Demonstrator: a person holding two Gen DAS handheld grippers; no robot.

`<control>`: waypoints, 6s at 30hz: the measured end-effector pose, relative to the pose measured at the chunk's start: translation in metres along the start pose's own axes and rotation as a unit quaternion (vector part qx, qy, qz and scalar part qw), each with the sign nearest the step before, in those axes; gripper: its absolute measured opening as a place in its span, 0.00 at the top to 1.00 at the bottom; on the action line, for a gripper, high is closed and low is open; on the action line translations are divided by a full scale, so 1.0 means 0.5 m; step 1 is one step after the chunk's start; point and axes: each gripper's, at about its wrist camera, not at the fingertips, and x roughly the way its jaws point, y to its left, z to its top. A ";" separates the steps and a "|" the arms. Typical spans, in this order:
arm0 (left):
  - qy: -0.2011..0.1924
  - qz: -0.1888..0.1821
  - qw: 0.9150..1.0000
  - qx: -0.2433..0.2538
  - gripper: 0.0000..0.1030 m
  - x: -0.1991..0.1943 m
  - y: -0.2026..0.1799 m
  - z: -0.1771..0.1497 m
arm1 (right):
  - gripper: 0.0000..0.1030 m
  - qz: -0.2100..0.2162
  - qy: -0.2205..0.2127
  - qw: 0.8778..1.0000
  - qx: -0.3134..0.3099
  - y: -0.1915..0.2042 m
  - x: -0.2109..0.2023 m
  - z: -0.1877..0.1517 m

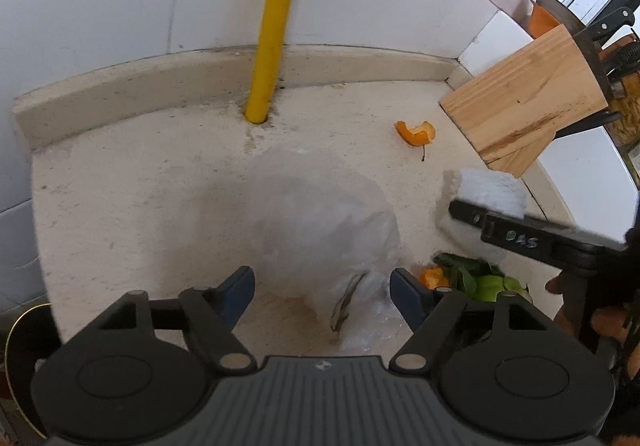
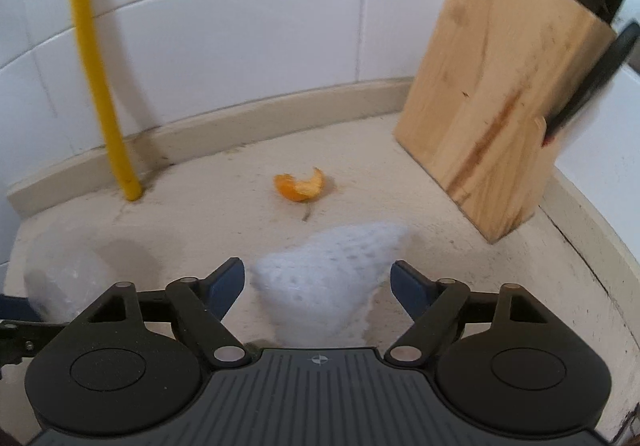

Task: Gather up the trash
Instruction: 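Carry the plastic bag and foam net down over the black bin, then open both grippers over the bin, dropping the bag and net inside, then raise both tools back up toward the vegetable scraps on the counter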

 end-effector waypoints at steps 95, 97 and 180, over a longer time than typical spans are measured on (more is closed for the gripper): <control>-0.013 0.257 0.963 -0.080 0.53 -0.235 0.495 -0.211 | 0.52 0.252 0.179 0.951 -0.018 0.689 0.042 -0.181; -0.033 0.267 0.961 -0.064 0.53 -0.256 0.477 -0.209 | 0.48 0.252 0.162 0.954 -0.017 0.681 0.015 -0.168; -0.120 0.112 0.956 0.241 0.36 -0.118 -0.151 -0.011 | 0.27 -0.093 -0.048 0.993 0.061 0.066 -0.257 -0.114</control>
